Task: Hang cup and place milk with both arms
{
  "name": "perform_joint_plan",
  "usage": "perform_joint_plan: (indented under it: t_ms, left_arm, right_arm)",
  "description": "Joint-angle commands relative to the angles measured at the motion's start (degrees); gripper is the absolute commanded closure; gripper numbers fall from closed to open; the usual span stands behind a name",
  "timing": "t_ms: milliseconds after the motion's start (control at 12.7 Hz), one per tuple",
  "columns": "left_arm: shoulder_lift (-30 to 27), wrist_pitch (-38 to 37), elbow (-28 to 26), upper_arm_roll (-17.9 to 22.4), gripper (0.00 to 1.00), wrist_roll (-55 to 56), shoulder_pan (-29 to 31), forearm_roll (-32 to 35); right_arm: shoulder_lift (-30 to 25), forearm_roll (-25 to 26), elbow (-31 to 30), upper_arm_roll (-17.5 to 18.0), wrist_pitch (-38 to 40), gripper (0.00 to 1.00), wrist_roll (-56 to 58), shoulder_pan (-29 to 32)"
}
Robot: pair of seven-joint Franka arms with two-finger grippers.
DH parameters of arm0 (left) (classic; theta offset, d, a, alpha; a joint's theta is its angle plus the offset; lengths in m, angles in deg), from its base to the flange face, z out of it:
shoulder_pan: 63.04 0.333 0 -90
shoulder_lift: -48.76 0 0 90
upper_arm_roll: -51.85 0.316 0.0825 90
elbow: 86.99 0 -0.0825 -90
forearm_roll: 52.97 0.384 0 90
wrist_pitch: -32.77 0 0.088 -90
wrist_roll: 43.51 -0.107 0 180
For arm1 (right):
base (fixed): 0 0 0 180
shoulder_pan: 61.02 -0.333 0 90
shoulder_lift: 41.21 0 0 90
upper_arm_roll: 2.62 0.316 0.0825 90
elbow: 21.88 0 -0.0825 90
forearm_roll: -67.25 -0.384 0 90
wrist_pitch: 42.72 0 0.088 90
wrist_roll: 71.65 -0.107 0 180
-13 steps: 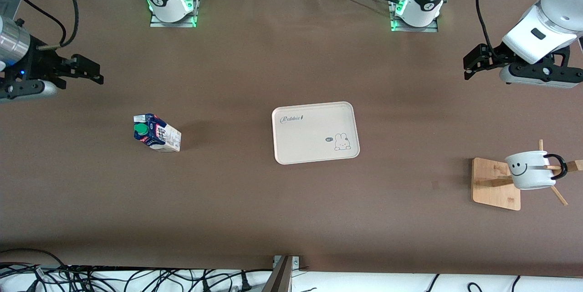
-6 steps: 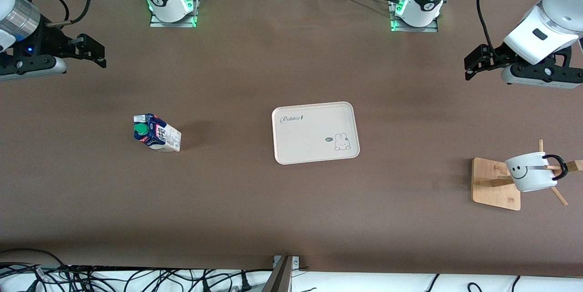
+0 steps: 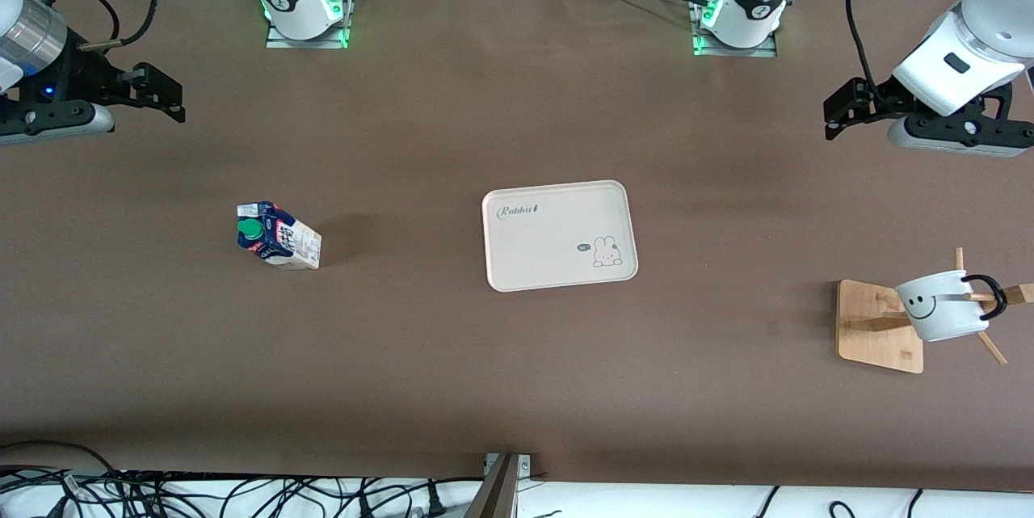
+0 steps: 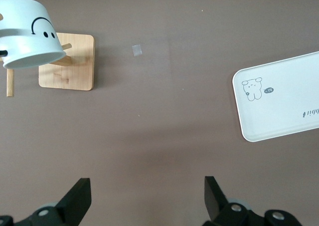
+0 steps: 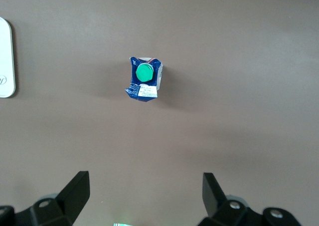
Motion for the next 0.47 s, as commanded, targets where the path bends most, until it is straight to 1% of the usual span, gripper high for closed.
perform_joint_plan:
  t_ms: [0, 394]
  left_arm:
    - [0.61, -1.33, 1.55, -0.18, 0.0, 0.33, 0.27, 0.64]
    - [0.7, -1.24, 1.64, -0.18, 0.0, 0.33, 0.27, 0.64]
  right_arm:
    - [0.45, 0.44, 2.0, 0.3, 0.51, 0.0, 1.66, 0.38]
    - [0.28, 0.44, 2.18, 0.21, 0.86, 0.0, 1.66, 0.47]
